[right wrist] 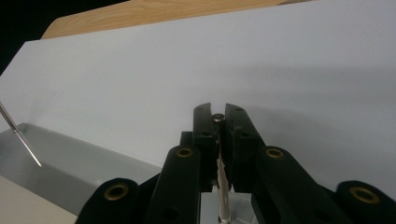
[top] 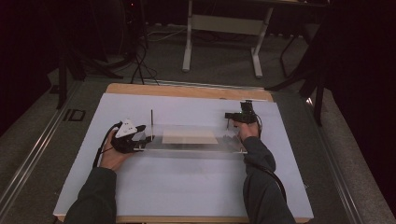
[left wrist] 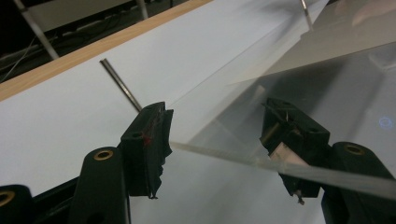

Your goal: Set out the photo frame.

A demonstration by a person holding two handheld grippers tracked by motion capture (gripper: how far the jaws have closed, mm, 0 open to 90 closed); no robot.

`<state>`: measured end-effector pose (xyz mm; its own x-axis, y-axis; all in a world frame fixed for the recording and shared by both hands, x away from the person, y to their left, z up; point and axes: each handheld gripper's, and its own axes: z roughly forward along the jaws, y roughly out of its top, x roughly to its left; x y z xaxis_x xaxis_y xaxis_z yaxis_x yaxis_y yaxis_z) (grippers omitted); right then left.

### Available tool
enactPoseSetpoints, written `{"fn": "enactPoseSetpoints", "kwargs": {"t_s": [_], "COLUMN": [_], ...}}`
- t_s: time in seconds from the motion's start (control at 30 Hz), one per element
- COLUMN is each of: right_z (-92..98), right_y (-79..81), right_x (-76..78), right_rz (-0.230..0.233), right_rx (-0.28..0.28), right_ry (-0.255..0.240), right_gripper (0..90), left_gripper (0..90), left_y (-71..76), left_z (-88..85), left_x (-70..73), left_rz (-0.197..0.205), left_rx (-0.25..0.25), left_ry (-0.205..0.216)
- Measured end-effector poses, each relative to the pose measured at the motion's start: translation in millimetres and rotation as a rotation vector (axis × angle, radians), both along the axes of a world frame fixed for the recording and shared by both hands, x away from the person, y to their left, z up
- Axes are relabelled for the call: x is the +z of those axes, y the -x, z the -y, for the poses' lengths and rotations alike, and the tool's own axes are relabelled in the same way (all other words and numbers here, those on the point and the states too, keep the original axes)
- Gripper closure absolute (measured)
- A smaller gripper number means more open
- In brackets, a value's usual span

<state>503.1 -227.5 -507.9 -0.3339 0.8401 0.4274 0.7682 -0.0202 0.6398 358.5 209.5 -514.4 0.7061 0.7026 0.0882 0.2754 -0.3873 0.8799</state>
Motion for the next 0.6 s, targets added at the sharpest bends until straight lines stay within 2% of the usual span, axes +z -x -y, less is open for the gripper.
{"fn": "enactPoseSetpoints", "kwargs": {"t_s": [0.17,0.47,0.6], "right_z": [0.5,2.0,1.9], "right_y": [-0.1,-1.5,-1.0], "right_x": [0.1,-1.0,-1.0], "right_rz": [0.000,-0.002,0.004], "right_rx": [0.005,0.010,0.014], "right_ry": [-0.002,-0.018,-0.016], "right_gripper": [84.0,83.9,83.5], "left_gripper": [44.6,44.6,44.9], "left_y": [-0.8,-2.5,-3.8], "left_z": [7.2,11.7,11.2], "left_x": [1.4,3.7,4.1], "left_rz": [0.009,0.009,-0.006], "left_rx": [-0.039,-0.048,-0.055], "left_ry": [0.006,0.027,0.033]}}
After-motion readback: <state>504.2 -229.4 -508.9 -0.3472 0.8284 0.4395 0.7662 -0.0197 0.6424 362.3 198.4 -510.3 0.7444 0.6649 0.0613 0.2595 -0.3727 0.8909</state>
